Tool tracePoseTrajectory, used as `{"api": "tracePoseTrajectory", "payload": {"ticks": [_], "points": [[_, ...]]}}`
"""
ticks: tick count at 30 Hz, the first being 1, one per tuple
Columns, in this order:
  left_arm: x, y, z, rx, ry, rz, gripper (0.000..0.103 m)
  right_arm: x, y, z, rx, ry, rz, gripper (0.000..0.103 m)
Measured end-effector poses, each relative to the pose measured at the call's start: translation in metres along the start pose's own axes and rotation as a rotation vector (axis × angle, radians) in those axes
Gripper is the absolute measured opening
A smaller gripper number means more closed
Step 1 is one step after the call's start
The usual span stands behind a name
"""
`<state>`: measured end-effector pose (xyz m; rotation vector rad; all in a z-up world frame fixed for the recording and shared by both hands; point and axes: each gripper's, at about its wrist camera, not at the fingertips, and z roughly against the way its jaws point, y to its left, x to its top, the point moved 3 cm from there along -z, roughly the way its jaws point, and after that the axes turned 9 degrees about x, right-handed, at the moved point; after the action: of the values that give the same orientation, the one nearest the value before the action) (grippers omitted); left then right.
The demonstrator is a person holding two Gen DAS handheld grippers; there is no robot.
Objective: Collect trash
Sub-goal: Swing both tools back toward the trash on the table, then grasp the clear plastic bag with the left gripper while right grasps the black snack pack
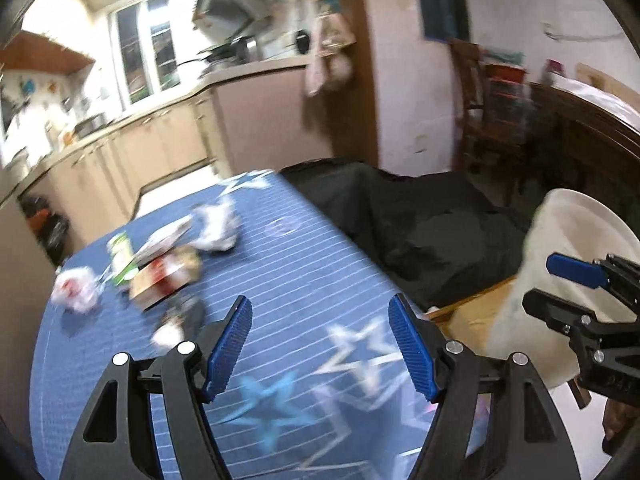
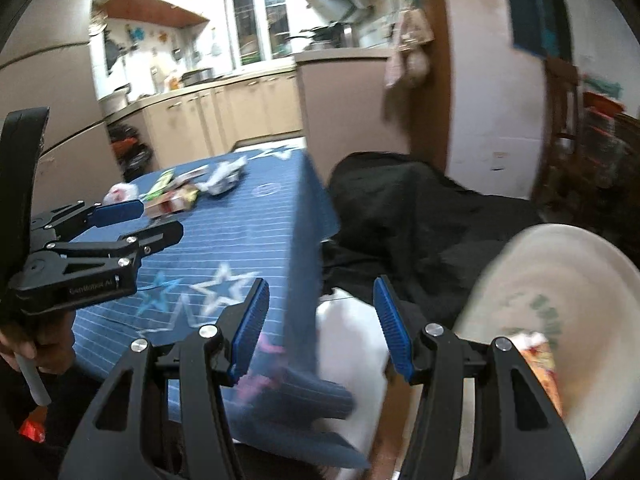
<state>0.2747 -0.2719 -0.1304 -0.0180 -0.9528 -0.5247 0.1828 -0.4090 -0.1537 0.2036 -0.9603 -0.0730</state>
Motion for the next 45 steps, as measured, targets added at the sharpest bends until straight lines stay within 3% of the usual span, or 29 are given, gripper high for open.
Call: {"api": "tracePoseTrajectory", "payload": {"ticks": [14, 18, 20, 24, 27, 31, 36, 40, 45], "points": [[-0.059, 0.18, -0.021, 0.24, 0.131, 0.288, 0.072, 0.018, 0.113, -0.087, 0.218, 0.104, 0.097, 0.052], [-0.061, 0.222, -0.029, 0.302, 0.139, 0.311, 0.073, 0.023, 0.141, -0.111, 0.25, 0.129, 0.098, 0.053], [-0.059, 0.237, -0.034, 0.329, 0.137, 0.308, 0.074, 0.026, 0.155, -0.123, 0.257, 0.146, 0.093, 0.058], [-0.051, 0.277, -0.047, 0.341, 0.14, 0.367, 0.078, 0.031, 0.169, -0.142, 0.223, 0.163, 0.063, 0.069], [-0.042, 0.309, -0.06, 0.335, 0.141, 0.461, 0.082, 0.036, 0.174, -0.155, 0.186, 0.169, 0.01, 0.085], [-0.024, 0.348, -0.09, 0.34, 0.157, 0.601, 0.087, 0.041, 0.178, -0.169, 0.138, 0.16, -0.072, 0.094], [-0.017, 0.381, -0.135, 0.413, 0.213, 0.724, 0.091, 0.041, 0.187, -0.183, 0.112, 0.183, -0.126, 0.094], [-0.03, 0.386, -0.168, 0.347, 0.298, 0.783, 0.091, 0.041, 0.195, -0.192, 0.054, 0.187, -0.105, 0.094], [-0.037, 0.38, -0.178, 0.318, 0.317, 0.79, 0.091, 0.038, 0.193, -0.206, -0.001, 0.224, -0.117, 0.072]]}}
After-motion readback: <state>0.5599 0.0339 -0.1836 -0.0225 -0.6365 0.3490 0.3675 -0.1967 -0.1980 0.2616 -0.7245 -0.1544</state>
